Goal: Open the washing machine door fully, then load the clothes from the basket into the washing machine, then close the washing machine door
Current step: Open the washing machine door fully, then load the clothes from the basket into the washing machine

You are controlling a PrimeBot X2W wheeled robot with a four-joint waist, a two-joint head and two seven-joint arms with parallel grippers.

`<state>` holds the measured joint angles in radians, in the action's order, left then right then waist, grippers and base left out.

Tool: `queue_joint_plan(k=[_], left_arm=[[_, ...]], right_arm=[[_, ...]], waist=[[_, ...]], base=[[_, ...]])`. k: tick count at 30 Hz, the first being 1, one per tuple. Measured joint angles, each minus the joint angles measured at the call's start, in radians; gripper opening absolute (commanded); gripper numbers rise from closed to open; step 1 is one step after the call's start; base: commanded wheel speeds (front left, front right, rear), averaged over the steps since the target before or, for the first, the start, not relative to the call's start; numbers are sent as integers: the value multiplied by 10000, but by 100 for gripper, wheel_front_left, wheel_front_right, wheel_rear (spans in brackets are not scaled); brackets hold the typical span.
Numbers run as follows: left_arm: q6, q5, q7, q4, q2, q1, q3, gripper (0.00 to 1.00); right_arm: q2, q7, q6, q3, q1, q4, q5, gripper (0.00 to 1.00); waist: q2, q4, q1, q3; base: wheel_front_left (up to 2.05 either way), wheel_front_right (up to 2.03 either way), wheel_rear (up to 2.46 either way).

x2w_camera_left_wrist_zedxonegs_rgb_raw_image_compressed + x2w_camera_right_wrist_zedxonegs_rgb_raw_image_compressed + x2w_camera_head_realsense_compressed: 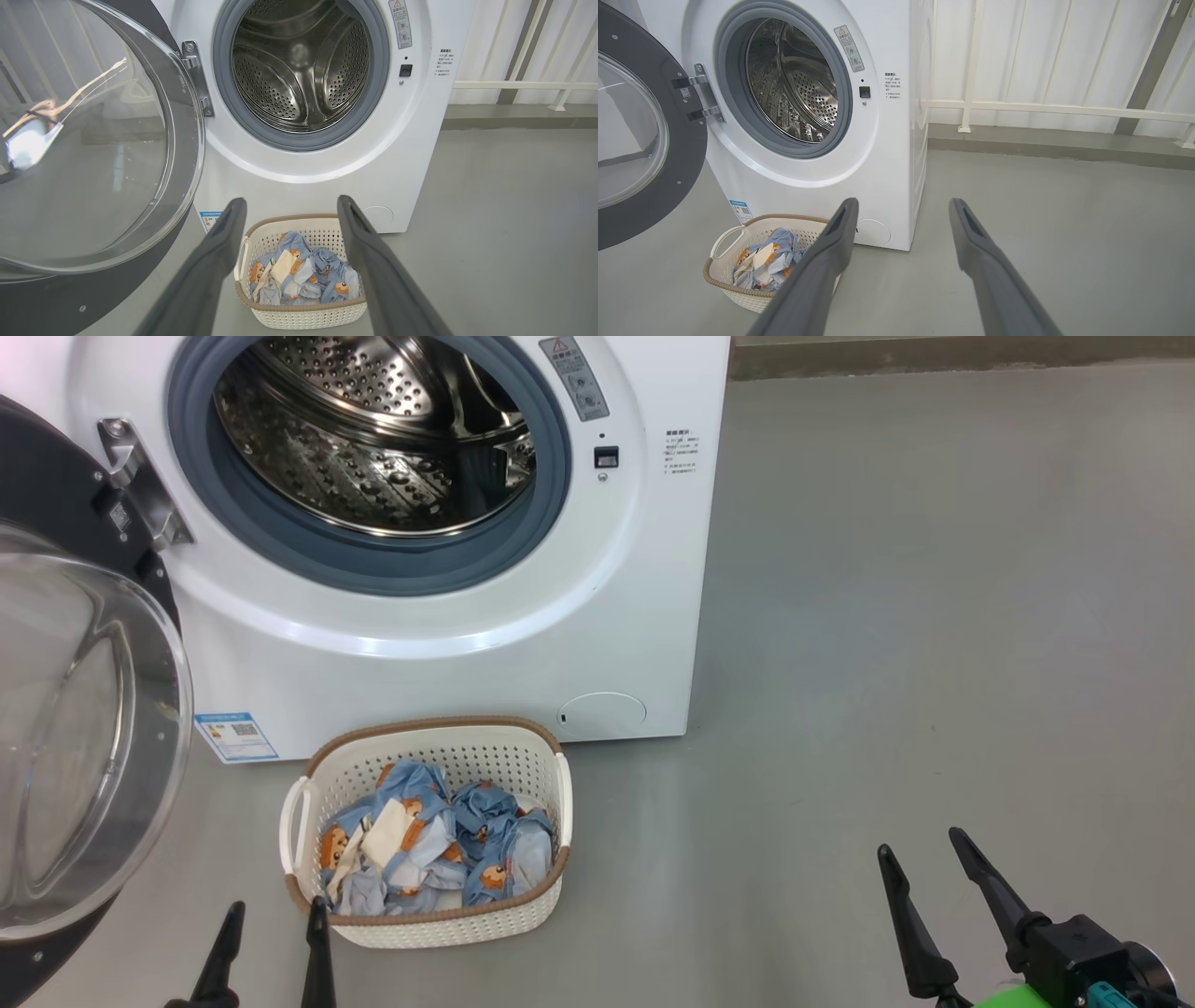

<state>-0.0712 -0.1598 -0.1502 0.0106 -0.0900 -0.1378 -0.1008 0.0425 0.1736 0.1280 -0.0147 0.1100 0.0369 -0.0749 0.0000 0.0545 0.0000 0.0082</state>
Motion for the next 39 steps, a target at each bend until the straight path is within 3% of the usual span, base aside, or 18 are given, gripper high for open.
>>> queue_joint_plan(k=[30, 39], left_arm=[[-138, -17, -6, 188, -109, 40, -265, 100], [-224, -15, -8, 194, -167, 48, -313, 100]], right_arm=[[-2, 46, 0, -104, 157, -50, -345, 100], [-4, 46, 0, -130, 167, -48, -349, 100]], waist=[[0, 161, 0, -99], [0, 174, 0, -19]], base=[[0, 0, 0], [77, -77, 0]])
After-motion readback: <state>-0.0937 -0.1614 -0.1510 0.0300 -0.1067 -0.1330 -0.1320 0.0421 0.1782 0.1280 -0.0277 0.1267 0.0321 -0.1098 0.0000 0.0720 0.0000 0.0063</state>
